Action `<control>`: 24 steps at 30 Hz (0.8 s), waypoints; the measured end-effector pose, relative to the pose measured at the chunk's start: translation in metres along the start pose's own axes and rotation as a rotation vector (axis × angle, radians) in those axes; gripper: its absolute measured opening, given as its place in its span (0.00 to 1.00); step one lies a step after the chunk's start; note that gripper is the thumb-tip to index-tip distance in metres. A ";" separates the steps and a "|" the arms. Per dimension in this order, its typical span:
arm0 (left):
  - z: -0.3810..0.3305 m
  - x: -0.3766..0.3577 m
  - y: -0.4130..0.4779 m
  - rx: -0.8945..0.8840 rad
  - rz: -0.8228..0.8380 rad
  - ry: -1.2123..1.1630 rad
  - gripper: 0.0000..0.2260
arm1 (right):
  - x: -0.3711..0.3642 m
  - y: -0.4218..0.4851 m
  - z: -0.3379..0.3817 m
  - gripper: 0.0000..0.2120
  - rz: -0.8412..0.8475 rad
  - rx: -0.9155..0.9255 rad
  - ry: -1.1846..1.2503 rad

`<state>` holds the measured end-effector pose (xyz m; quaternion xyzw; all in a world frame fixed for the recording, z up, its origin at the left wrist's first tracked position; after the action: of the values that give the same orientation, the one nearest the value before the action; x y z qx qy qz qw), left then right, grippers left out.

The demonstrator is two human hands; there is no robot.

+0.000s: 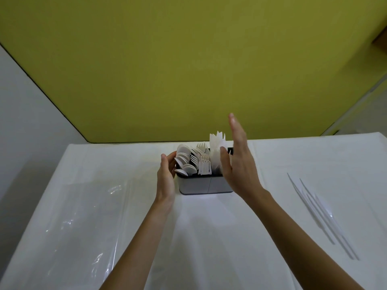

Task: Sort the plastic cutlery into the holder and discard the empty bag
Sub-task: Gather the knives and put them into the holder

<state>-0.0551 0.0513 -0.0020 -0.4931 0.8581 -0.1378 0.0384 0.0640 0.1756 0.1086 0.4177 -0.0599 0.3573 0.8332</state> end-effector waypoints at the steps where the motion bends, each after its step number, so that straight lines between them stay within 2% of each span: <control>1: 0.000 0.000 0.000 0.000 0.003 0.003 0.23 | -0.007 0.002 0.000 0.23 0.059 0.022 -0.059; 5: -0.005 0.000 0.000 0.002 0.002 -0.019 0.22 | -0.031 -0.008 -0.011 0.19 0.288 0.082 -0.287; 8: -0.007 0.001 -0.001 -0.013 -0.004 -0.008 0.22 | -0.034 -0.011 -0.015 0.23 0.384 0.058 -0.385; 11: -0.012 0.005 -0.002 -0.013 -0.056 -0.004 0.22 | -0.038 -0.009 -0.014 0.30 0.487 0.004 -0.383; 13: -0.020 0.007 0.003 -0.033 -0.116 0.029 0.23 | -0.032 -0.009 -0.012 0.31 0.493 -0.019 -0.314; 15: -0.036 0.011 0.007 -0.088 -0.158 0.076 0.23 | -0.019 -0.006 -0.008 0.31 0.422 -0.064 -0.189; 19: -0.089 -0.010 0.001 -0.317 -0.198 0.201 0.23 | 0.037 -0.012 -0.028 0.28 0.190 -0.237 0.016; 24: -0.138 -0.094 -0.034 -0.648 -0.146 0.327 0.16 | 0.147 -0.062 -0.082 0.20 -0.145 -0.435 -0.049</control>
<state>-0.0065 0.1428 0.1332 -0.5109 0.8147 0.0616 -0.2673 0.1959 0.2923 0.0742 0.2399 -0.1255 0.2652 0.9254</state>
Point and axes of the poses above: each hand's wrist, its own y-axis towards the middle knuckle, its own x-axis out of the back of the hand, z = x × y, the point moved 7 cm from there along y, towards the middle knuckle, and after that the axes turned 15 degrees about y, right-handed, at the moved point
